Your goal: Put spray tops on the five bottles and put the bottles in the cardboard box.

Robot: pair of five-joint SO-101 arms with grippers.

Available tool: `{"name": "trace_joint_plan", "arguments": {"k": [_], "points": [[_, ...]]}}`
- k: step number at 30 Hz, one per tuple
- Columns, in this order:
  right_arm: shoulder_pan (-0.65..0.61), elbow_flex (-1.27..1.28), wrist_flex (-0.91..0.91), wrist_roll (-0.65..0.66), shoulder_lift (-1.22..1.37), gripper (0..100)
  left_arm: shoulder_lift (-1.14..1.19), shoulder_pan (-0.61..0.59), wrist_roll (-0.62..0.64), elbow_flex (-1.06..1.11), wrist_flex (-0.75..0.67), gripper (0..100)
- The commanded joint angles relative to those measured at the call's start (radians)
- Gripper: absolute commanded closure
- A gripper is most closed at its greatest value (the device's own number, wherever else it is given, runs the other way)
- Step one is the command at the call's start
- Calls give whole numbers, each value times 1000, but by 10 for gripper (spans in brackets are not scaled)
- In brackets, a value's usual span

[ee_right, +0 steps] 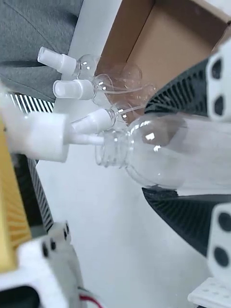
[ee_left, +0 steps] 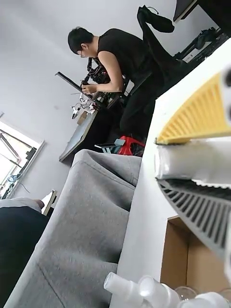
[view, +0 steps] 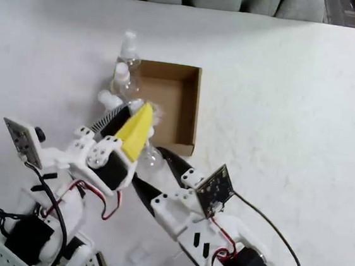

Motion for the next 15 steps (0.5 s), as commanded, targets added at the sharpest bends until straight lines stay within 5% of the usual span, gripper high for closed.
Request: {"name": "trace_joint_plan", "arguments": {"k": [1, 7, 15], "points": [[-2, -12, -16, -3, -4, 982, -16, 8, -9, -9, 25, 895], [-1, -12, -15, -3, -4, 982, -113, 10, -9, -11, 135, 663], [33, -12, -13, -5, -4, 982, -232, -53, -9, -132, 247, 739]]}}
